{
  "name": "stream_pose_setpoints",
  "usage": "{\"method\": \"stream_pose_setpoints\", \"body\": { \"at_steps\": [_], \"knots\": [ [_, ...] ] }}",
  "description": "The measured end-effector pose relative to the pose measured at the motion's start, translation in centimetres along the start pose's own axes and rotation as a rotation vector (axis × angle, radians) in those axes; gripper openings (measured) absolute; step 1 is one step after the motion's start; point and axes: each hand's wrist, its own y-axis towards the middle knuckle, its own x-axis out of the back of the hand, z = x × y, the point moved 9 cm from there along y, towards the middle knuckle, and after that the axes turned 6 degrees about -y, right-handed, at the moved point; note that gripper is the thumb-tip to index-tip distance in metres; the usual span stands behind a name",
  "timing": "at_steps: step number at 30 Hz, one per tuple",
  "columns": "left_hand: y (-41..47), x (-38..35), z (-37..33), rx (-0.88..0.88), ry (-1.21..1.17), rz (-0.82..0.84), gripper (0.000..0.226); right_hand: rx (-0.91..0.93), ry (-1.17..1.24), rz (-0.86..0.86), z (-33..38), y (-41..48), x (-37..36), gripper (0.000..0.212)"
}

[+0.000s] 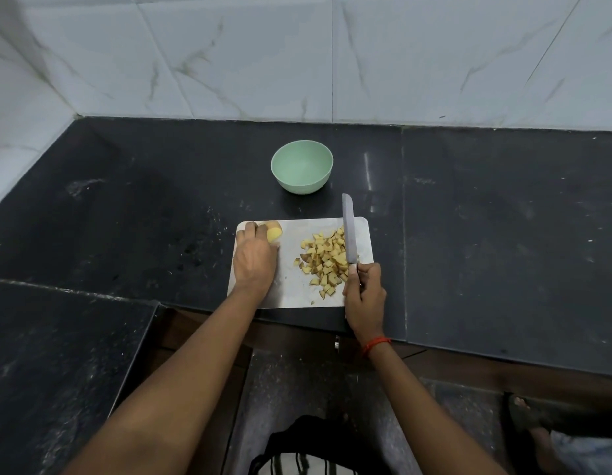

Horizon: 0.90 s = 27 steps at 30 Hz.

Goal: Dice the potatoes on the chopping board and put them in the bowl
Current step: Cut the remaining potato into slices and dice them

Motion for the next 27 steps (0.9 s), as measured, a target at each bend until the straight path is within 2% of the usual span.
{"method": "stream_pose_setpoints", "body": {
  "at_steps": [4,7,14,17,21,24,27],
  "knots": [
    [0.5,-0.1,-0.2,0.042,0.039,-0.022,0.048,-0.001,0.0,0.004,0.1,0.0,0.0,0.008],
    [0.8,-0.1,-0.7,0.063,0.11,-0.045,0.038,-0.003,-0.008,0.008,0.0,0.1,-0.1,0.01],
    [-0.1,0.4,-1.1,0.074,0.044,-0.053,0.029,-0.003,-0.014,0.02,0.3,0.1,0.0,0.011],
    [-0.3,0.9,-0.9,0.039,-0.065,-0.059,0.022,0.0,-0.016,0.018,0.2,0.1,0.0,0.012],
    [-1.4,2.0,0.0,0.047,-0.335,-0.078,0.011,-0.004,-0.007,0.025,0.3,0.0,-0.1,0.012],
    [-2.7,0.6,1.5,0.103,-0.47,0.089,0.016,0.009,-0.006,0.013,0.7,0.1,0.2,0.012],
    [-4.2,-1.6,2.9,0.138,-0.399,0.26,0.025,0.015,-0.005,0.017,0.5,0.1,0.0,0.011]
  ]
}}
